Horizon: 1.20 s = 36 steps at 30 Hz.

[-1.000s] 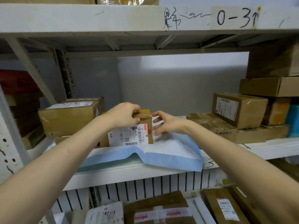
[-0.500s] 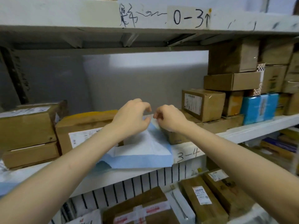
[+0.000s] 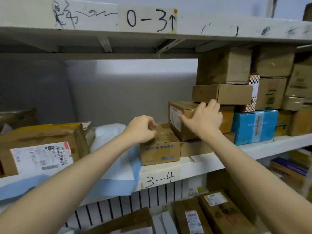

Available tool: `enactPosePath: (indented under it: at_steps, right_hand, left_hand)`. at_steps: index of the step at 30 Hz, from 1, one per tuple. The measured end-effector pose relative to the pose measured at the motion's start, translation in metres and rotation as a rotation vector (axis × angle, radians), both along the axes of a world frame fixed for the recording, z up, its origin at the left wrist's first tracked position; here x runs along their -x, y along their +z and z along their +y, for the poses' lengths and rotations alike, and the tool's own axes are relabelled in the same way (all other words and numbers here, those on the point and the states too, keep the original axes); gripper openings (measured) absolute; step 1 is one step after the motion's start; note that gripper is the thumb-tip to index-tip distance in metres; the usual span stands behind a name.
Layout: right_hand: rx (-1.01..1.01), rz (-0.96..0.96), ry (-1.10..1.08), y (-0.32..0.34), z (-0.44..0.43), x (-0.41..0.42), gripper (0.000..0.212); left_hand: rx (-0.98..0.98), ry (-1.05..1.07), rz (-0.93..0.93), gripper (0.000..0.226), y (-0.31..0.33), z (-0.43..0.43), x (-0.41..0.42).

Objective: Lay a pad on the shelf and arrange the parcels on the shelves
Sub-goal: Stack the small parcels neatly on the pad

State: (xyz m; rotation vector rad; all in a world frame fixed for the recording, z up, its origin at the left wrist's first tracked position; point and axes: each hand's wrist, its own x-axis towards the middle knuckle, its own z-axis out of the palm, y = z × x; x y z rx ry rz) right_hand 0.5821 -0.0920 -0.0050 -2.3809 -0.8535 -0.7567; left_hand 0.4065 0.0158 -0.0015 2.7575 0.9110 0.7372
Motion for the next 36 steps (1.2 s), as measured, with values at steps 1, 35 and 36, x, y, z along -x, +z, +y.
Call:
enactPosePath:
  at_steps: [1, 35, 36]
  right_hand:
    - [0.018, -0.006, 0.007, -0.001, 0.001, -0.001, 0.089]
    - [-0.711, 1.564, 1.106, 0.065, 0.182, 0.147, 0.039]
    - [-0.643, 1.565, 1.105, 0.066, 0.188, 0.154, 0.042]
  left_hand:
    - [0.006, 0.010, 0.006, 0.024, -0.002, -0.001, -0.006]
    - [-0.123, 0.619, -0.407, 0.047, 0.081, 0.079, 0.223]
    - [-0.120, 0.618, -0.395, 0.048, 0.083, 0.086, 0.228]
